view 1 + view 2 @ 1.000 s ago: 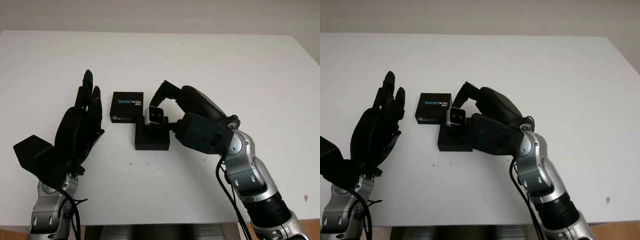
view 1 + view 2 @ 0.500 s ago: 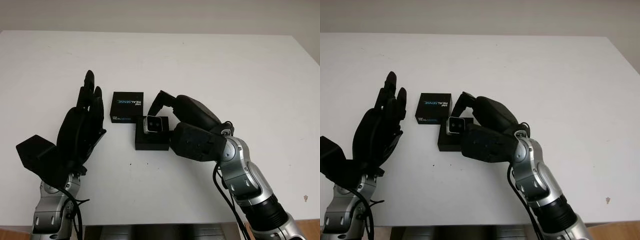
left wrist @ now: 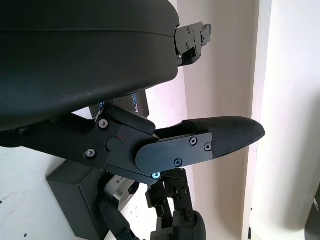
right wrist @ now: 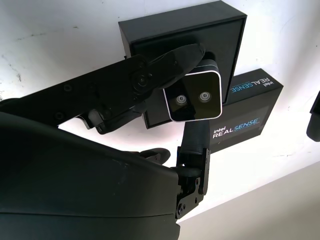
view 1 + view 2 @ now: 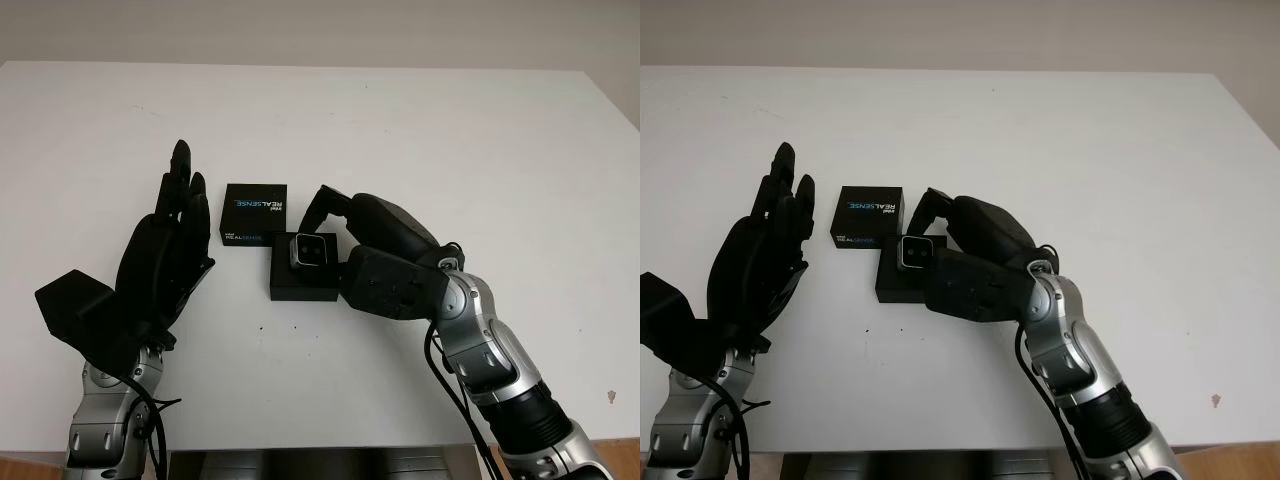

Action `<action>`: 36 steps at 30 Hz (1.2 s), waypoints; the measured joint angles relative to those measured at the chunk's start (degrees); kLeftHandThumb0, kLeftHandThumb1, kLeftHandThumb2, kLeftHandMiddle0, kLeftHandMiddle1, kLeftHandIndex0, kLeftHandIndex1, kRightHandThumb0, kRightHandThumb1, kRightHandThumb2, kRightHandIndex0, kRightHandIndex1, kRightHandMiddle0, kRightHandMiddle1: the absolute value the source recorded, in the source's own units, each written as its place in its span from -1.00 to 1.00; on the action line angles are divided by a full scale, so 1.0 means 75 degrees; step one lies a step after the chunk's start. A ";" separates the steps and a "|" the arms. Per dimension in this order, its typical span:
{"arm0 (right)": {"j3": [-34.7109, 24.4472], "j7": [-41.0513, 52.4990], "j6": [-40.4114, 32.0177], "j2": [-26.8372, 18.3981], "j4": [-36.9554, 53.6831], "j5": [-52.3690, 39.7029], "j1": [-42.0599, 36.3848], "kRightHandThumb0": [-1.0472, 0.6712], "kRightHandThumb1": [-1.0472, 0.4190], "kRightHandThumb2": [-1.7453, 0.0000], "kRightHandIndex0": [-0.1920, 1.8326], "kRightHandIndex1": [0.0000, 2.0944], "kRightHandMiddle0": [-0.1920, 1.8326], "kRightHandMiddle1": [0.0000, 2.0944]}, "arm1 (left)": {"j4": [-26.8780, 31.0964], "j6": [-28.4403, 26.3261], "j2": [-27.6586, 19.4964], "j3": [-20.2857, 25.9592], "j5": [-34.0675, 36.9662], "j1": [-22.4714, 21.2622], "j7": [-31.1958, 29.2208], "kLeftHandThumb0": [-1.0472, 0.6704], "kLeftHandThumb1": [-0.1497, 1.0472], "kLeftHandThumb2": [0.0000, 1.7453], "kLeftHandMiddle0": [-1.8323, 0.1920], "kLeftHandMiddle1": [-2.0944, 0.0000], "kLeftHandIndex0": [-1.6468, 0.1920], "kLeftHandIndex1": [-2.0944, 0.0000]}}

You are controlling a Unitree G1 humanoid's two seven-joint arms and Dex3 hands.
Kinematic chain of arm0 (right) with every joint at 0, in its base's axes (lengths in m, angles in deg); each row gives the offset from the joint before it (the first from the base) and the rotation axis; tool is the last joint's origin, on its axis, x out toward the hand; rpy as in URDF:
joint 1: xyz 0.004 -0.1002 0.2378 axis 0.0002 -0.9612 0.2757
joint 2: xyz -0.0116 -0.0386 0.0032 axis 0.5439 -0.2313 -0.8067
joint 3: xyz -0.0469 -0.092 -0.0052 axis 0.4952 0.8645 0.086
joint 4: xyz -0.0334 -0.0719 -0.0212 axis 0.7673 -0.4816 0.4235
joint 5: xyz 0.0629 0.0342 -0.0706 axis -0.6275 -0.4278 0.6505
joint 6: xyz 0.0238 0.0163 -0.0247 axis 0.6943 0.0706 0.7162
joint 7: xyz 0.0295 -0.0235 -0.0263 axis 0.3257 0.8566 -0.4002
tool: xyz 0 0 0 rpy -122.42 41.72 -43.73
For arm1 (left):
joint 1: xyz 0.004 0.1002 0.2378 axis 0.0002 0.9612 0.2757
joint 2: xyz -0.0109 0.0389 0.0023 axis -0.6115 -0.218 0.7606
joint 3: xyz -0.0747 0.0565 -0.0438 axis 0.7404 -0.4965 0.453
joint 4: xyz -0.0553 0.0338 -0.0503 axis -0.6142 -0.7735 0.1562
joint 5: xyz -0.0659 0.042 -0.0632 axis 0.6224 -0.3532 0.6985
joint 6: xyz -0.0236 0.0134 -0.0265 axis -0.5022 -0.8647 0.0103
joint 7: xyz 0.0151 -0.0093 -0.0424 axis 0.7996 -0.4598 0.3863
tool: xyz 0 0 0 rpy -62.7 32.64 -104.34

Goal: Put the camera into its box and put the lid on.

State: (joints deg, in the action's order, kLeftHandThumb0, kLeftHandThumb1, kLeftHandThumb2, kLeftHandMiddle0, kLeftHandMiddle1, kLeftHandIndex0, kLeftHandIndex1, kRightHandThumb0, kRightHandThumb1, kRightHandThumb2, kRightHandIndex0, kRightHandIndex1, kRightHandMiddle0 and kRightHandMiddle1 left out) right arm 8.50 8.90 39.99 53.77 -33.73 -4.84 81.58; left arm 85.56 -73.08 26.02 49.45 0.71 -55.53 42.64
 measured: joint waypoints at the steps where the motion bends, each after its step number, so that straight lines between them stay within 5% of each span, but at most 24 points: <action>1: 0.0000 0.0000 0.0001 0.0000 0.0000 0.0009 0.0001 -0.24 -0.92 0.94 -0.46 -0.93 -0.54 0.61 | 0.0000 0.0000 0.0000 0.0000 0.0000 0.0003 0.0000 -0.75 1.00 -0.28 1.00 1.00 1.00 1.00; 36: 0.0235 0.0276 0.0019 -0.0142 0.0387 0.0786 -0.0112 -0.23 -0.95 0.93 -0.43 -0.93 -0.52 0.59 | 0.0000 0.0061 0.0026 0.0000 -0.0010 0.0008 -0.0024 -0.76 1.00 -0.29 1.00 1.00 1.00 1.00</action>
State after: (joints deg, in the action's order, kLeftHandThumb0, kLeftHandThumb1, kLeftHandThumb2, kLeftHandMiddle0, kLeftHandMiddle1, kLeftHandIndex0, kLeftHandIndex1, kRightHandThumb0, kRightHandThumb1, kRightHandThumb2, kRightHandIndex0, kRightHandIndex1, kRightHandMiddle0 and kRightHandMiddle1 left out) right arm 10.26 10.97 40.13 52.70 -30.82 1.06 80.74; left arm 85.56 -72.62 26.22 49.45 0.63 -55.47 42.46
